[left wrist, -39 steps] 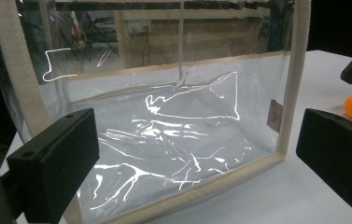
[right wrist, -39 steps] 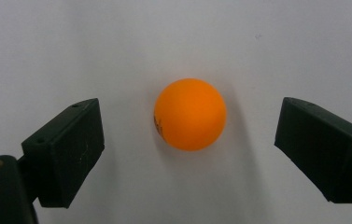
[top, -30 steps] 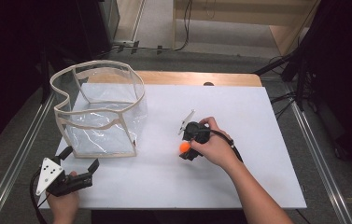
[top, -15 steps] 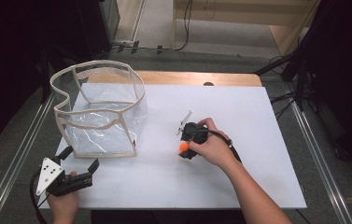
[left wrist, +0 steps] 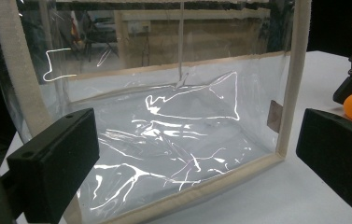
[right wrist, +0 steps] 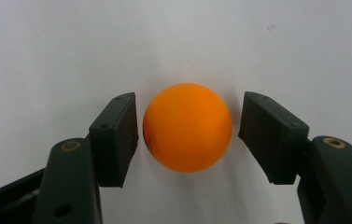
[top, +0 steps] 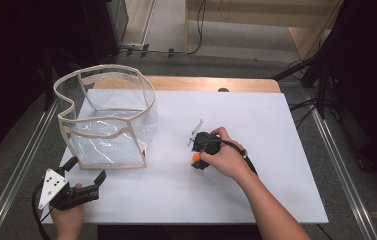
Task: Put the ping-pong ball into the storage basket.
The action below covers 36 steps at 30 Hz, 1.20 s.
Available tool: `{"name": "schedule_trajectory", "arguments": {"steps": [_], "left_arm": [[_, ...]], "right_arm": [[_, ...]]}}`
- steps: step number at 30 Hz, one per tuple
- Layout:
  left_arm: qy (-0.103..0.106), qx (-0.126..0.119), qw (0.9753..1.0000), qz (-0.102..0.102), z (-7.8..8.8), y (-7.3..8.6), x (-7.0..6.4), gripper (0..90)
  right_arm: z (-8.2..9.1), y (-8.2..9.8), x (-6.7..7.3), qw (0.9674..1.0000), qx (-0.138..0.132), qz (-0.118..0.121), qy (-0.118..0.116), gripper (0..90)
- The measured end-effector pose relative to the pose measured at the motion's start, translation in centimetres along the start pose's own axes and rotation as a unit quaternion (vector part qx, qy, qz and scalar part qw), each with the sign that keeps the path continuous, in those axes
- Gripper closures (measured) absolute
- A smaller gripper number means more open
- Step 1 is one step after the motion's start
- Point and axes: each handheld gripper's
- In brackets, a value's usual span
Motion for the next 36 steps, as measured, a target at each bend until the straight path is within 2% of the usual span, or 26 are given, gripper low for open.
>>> {"name": "schedule_trajectory", "arguments": {"steps": [9, 15, 18, 26, 36], "left_arm": [[0.0, 0.0, 1.0, 0.0, 0.01, 0.0, 0.01, 0.1], [0.0, 0.0, 1.0, 0.001, 0.02, 0.0, 0.02, 0.1], [0.0, 0.0, 1.0, 0.001, 0.02, -0.01, 0.04, 0.0], [0.0, -0.001, 1.0, 0.001, 0.01, -0.01, 0.03, 0.1], [-0.001, 0.0, 1.0, 0.0, 0.01, -0.01, 0.02, 0.1]], "right_arm": [[-0.22, 0.05, -0.15, 1.0, 0.001, 0.004, 0.001, 37.4], [-0.28, -0.03, -0.09, 1.0, 0.008, 0.0, 0.001, 41.6], [-0.37, -0.06, -0.11, 1.0, 0.009, -0.001, 0.0, 47.0], [-0.15, -0.11, -0.13, 0.9999, 0.009, -0.003, 0.01, 47.4], [0.59, -0.41, -0.34, 1.0, 0.002, 0.001, 0.007, 47.6]]}}
Point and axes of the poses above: each handheld gripper's, and its own axes: z roughly backward along the jaws, y roughly out of its underside, x roughly to its left, and after that the axes turned 14 degrees about z, right-handed
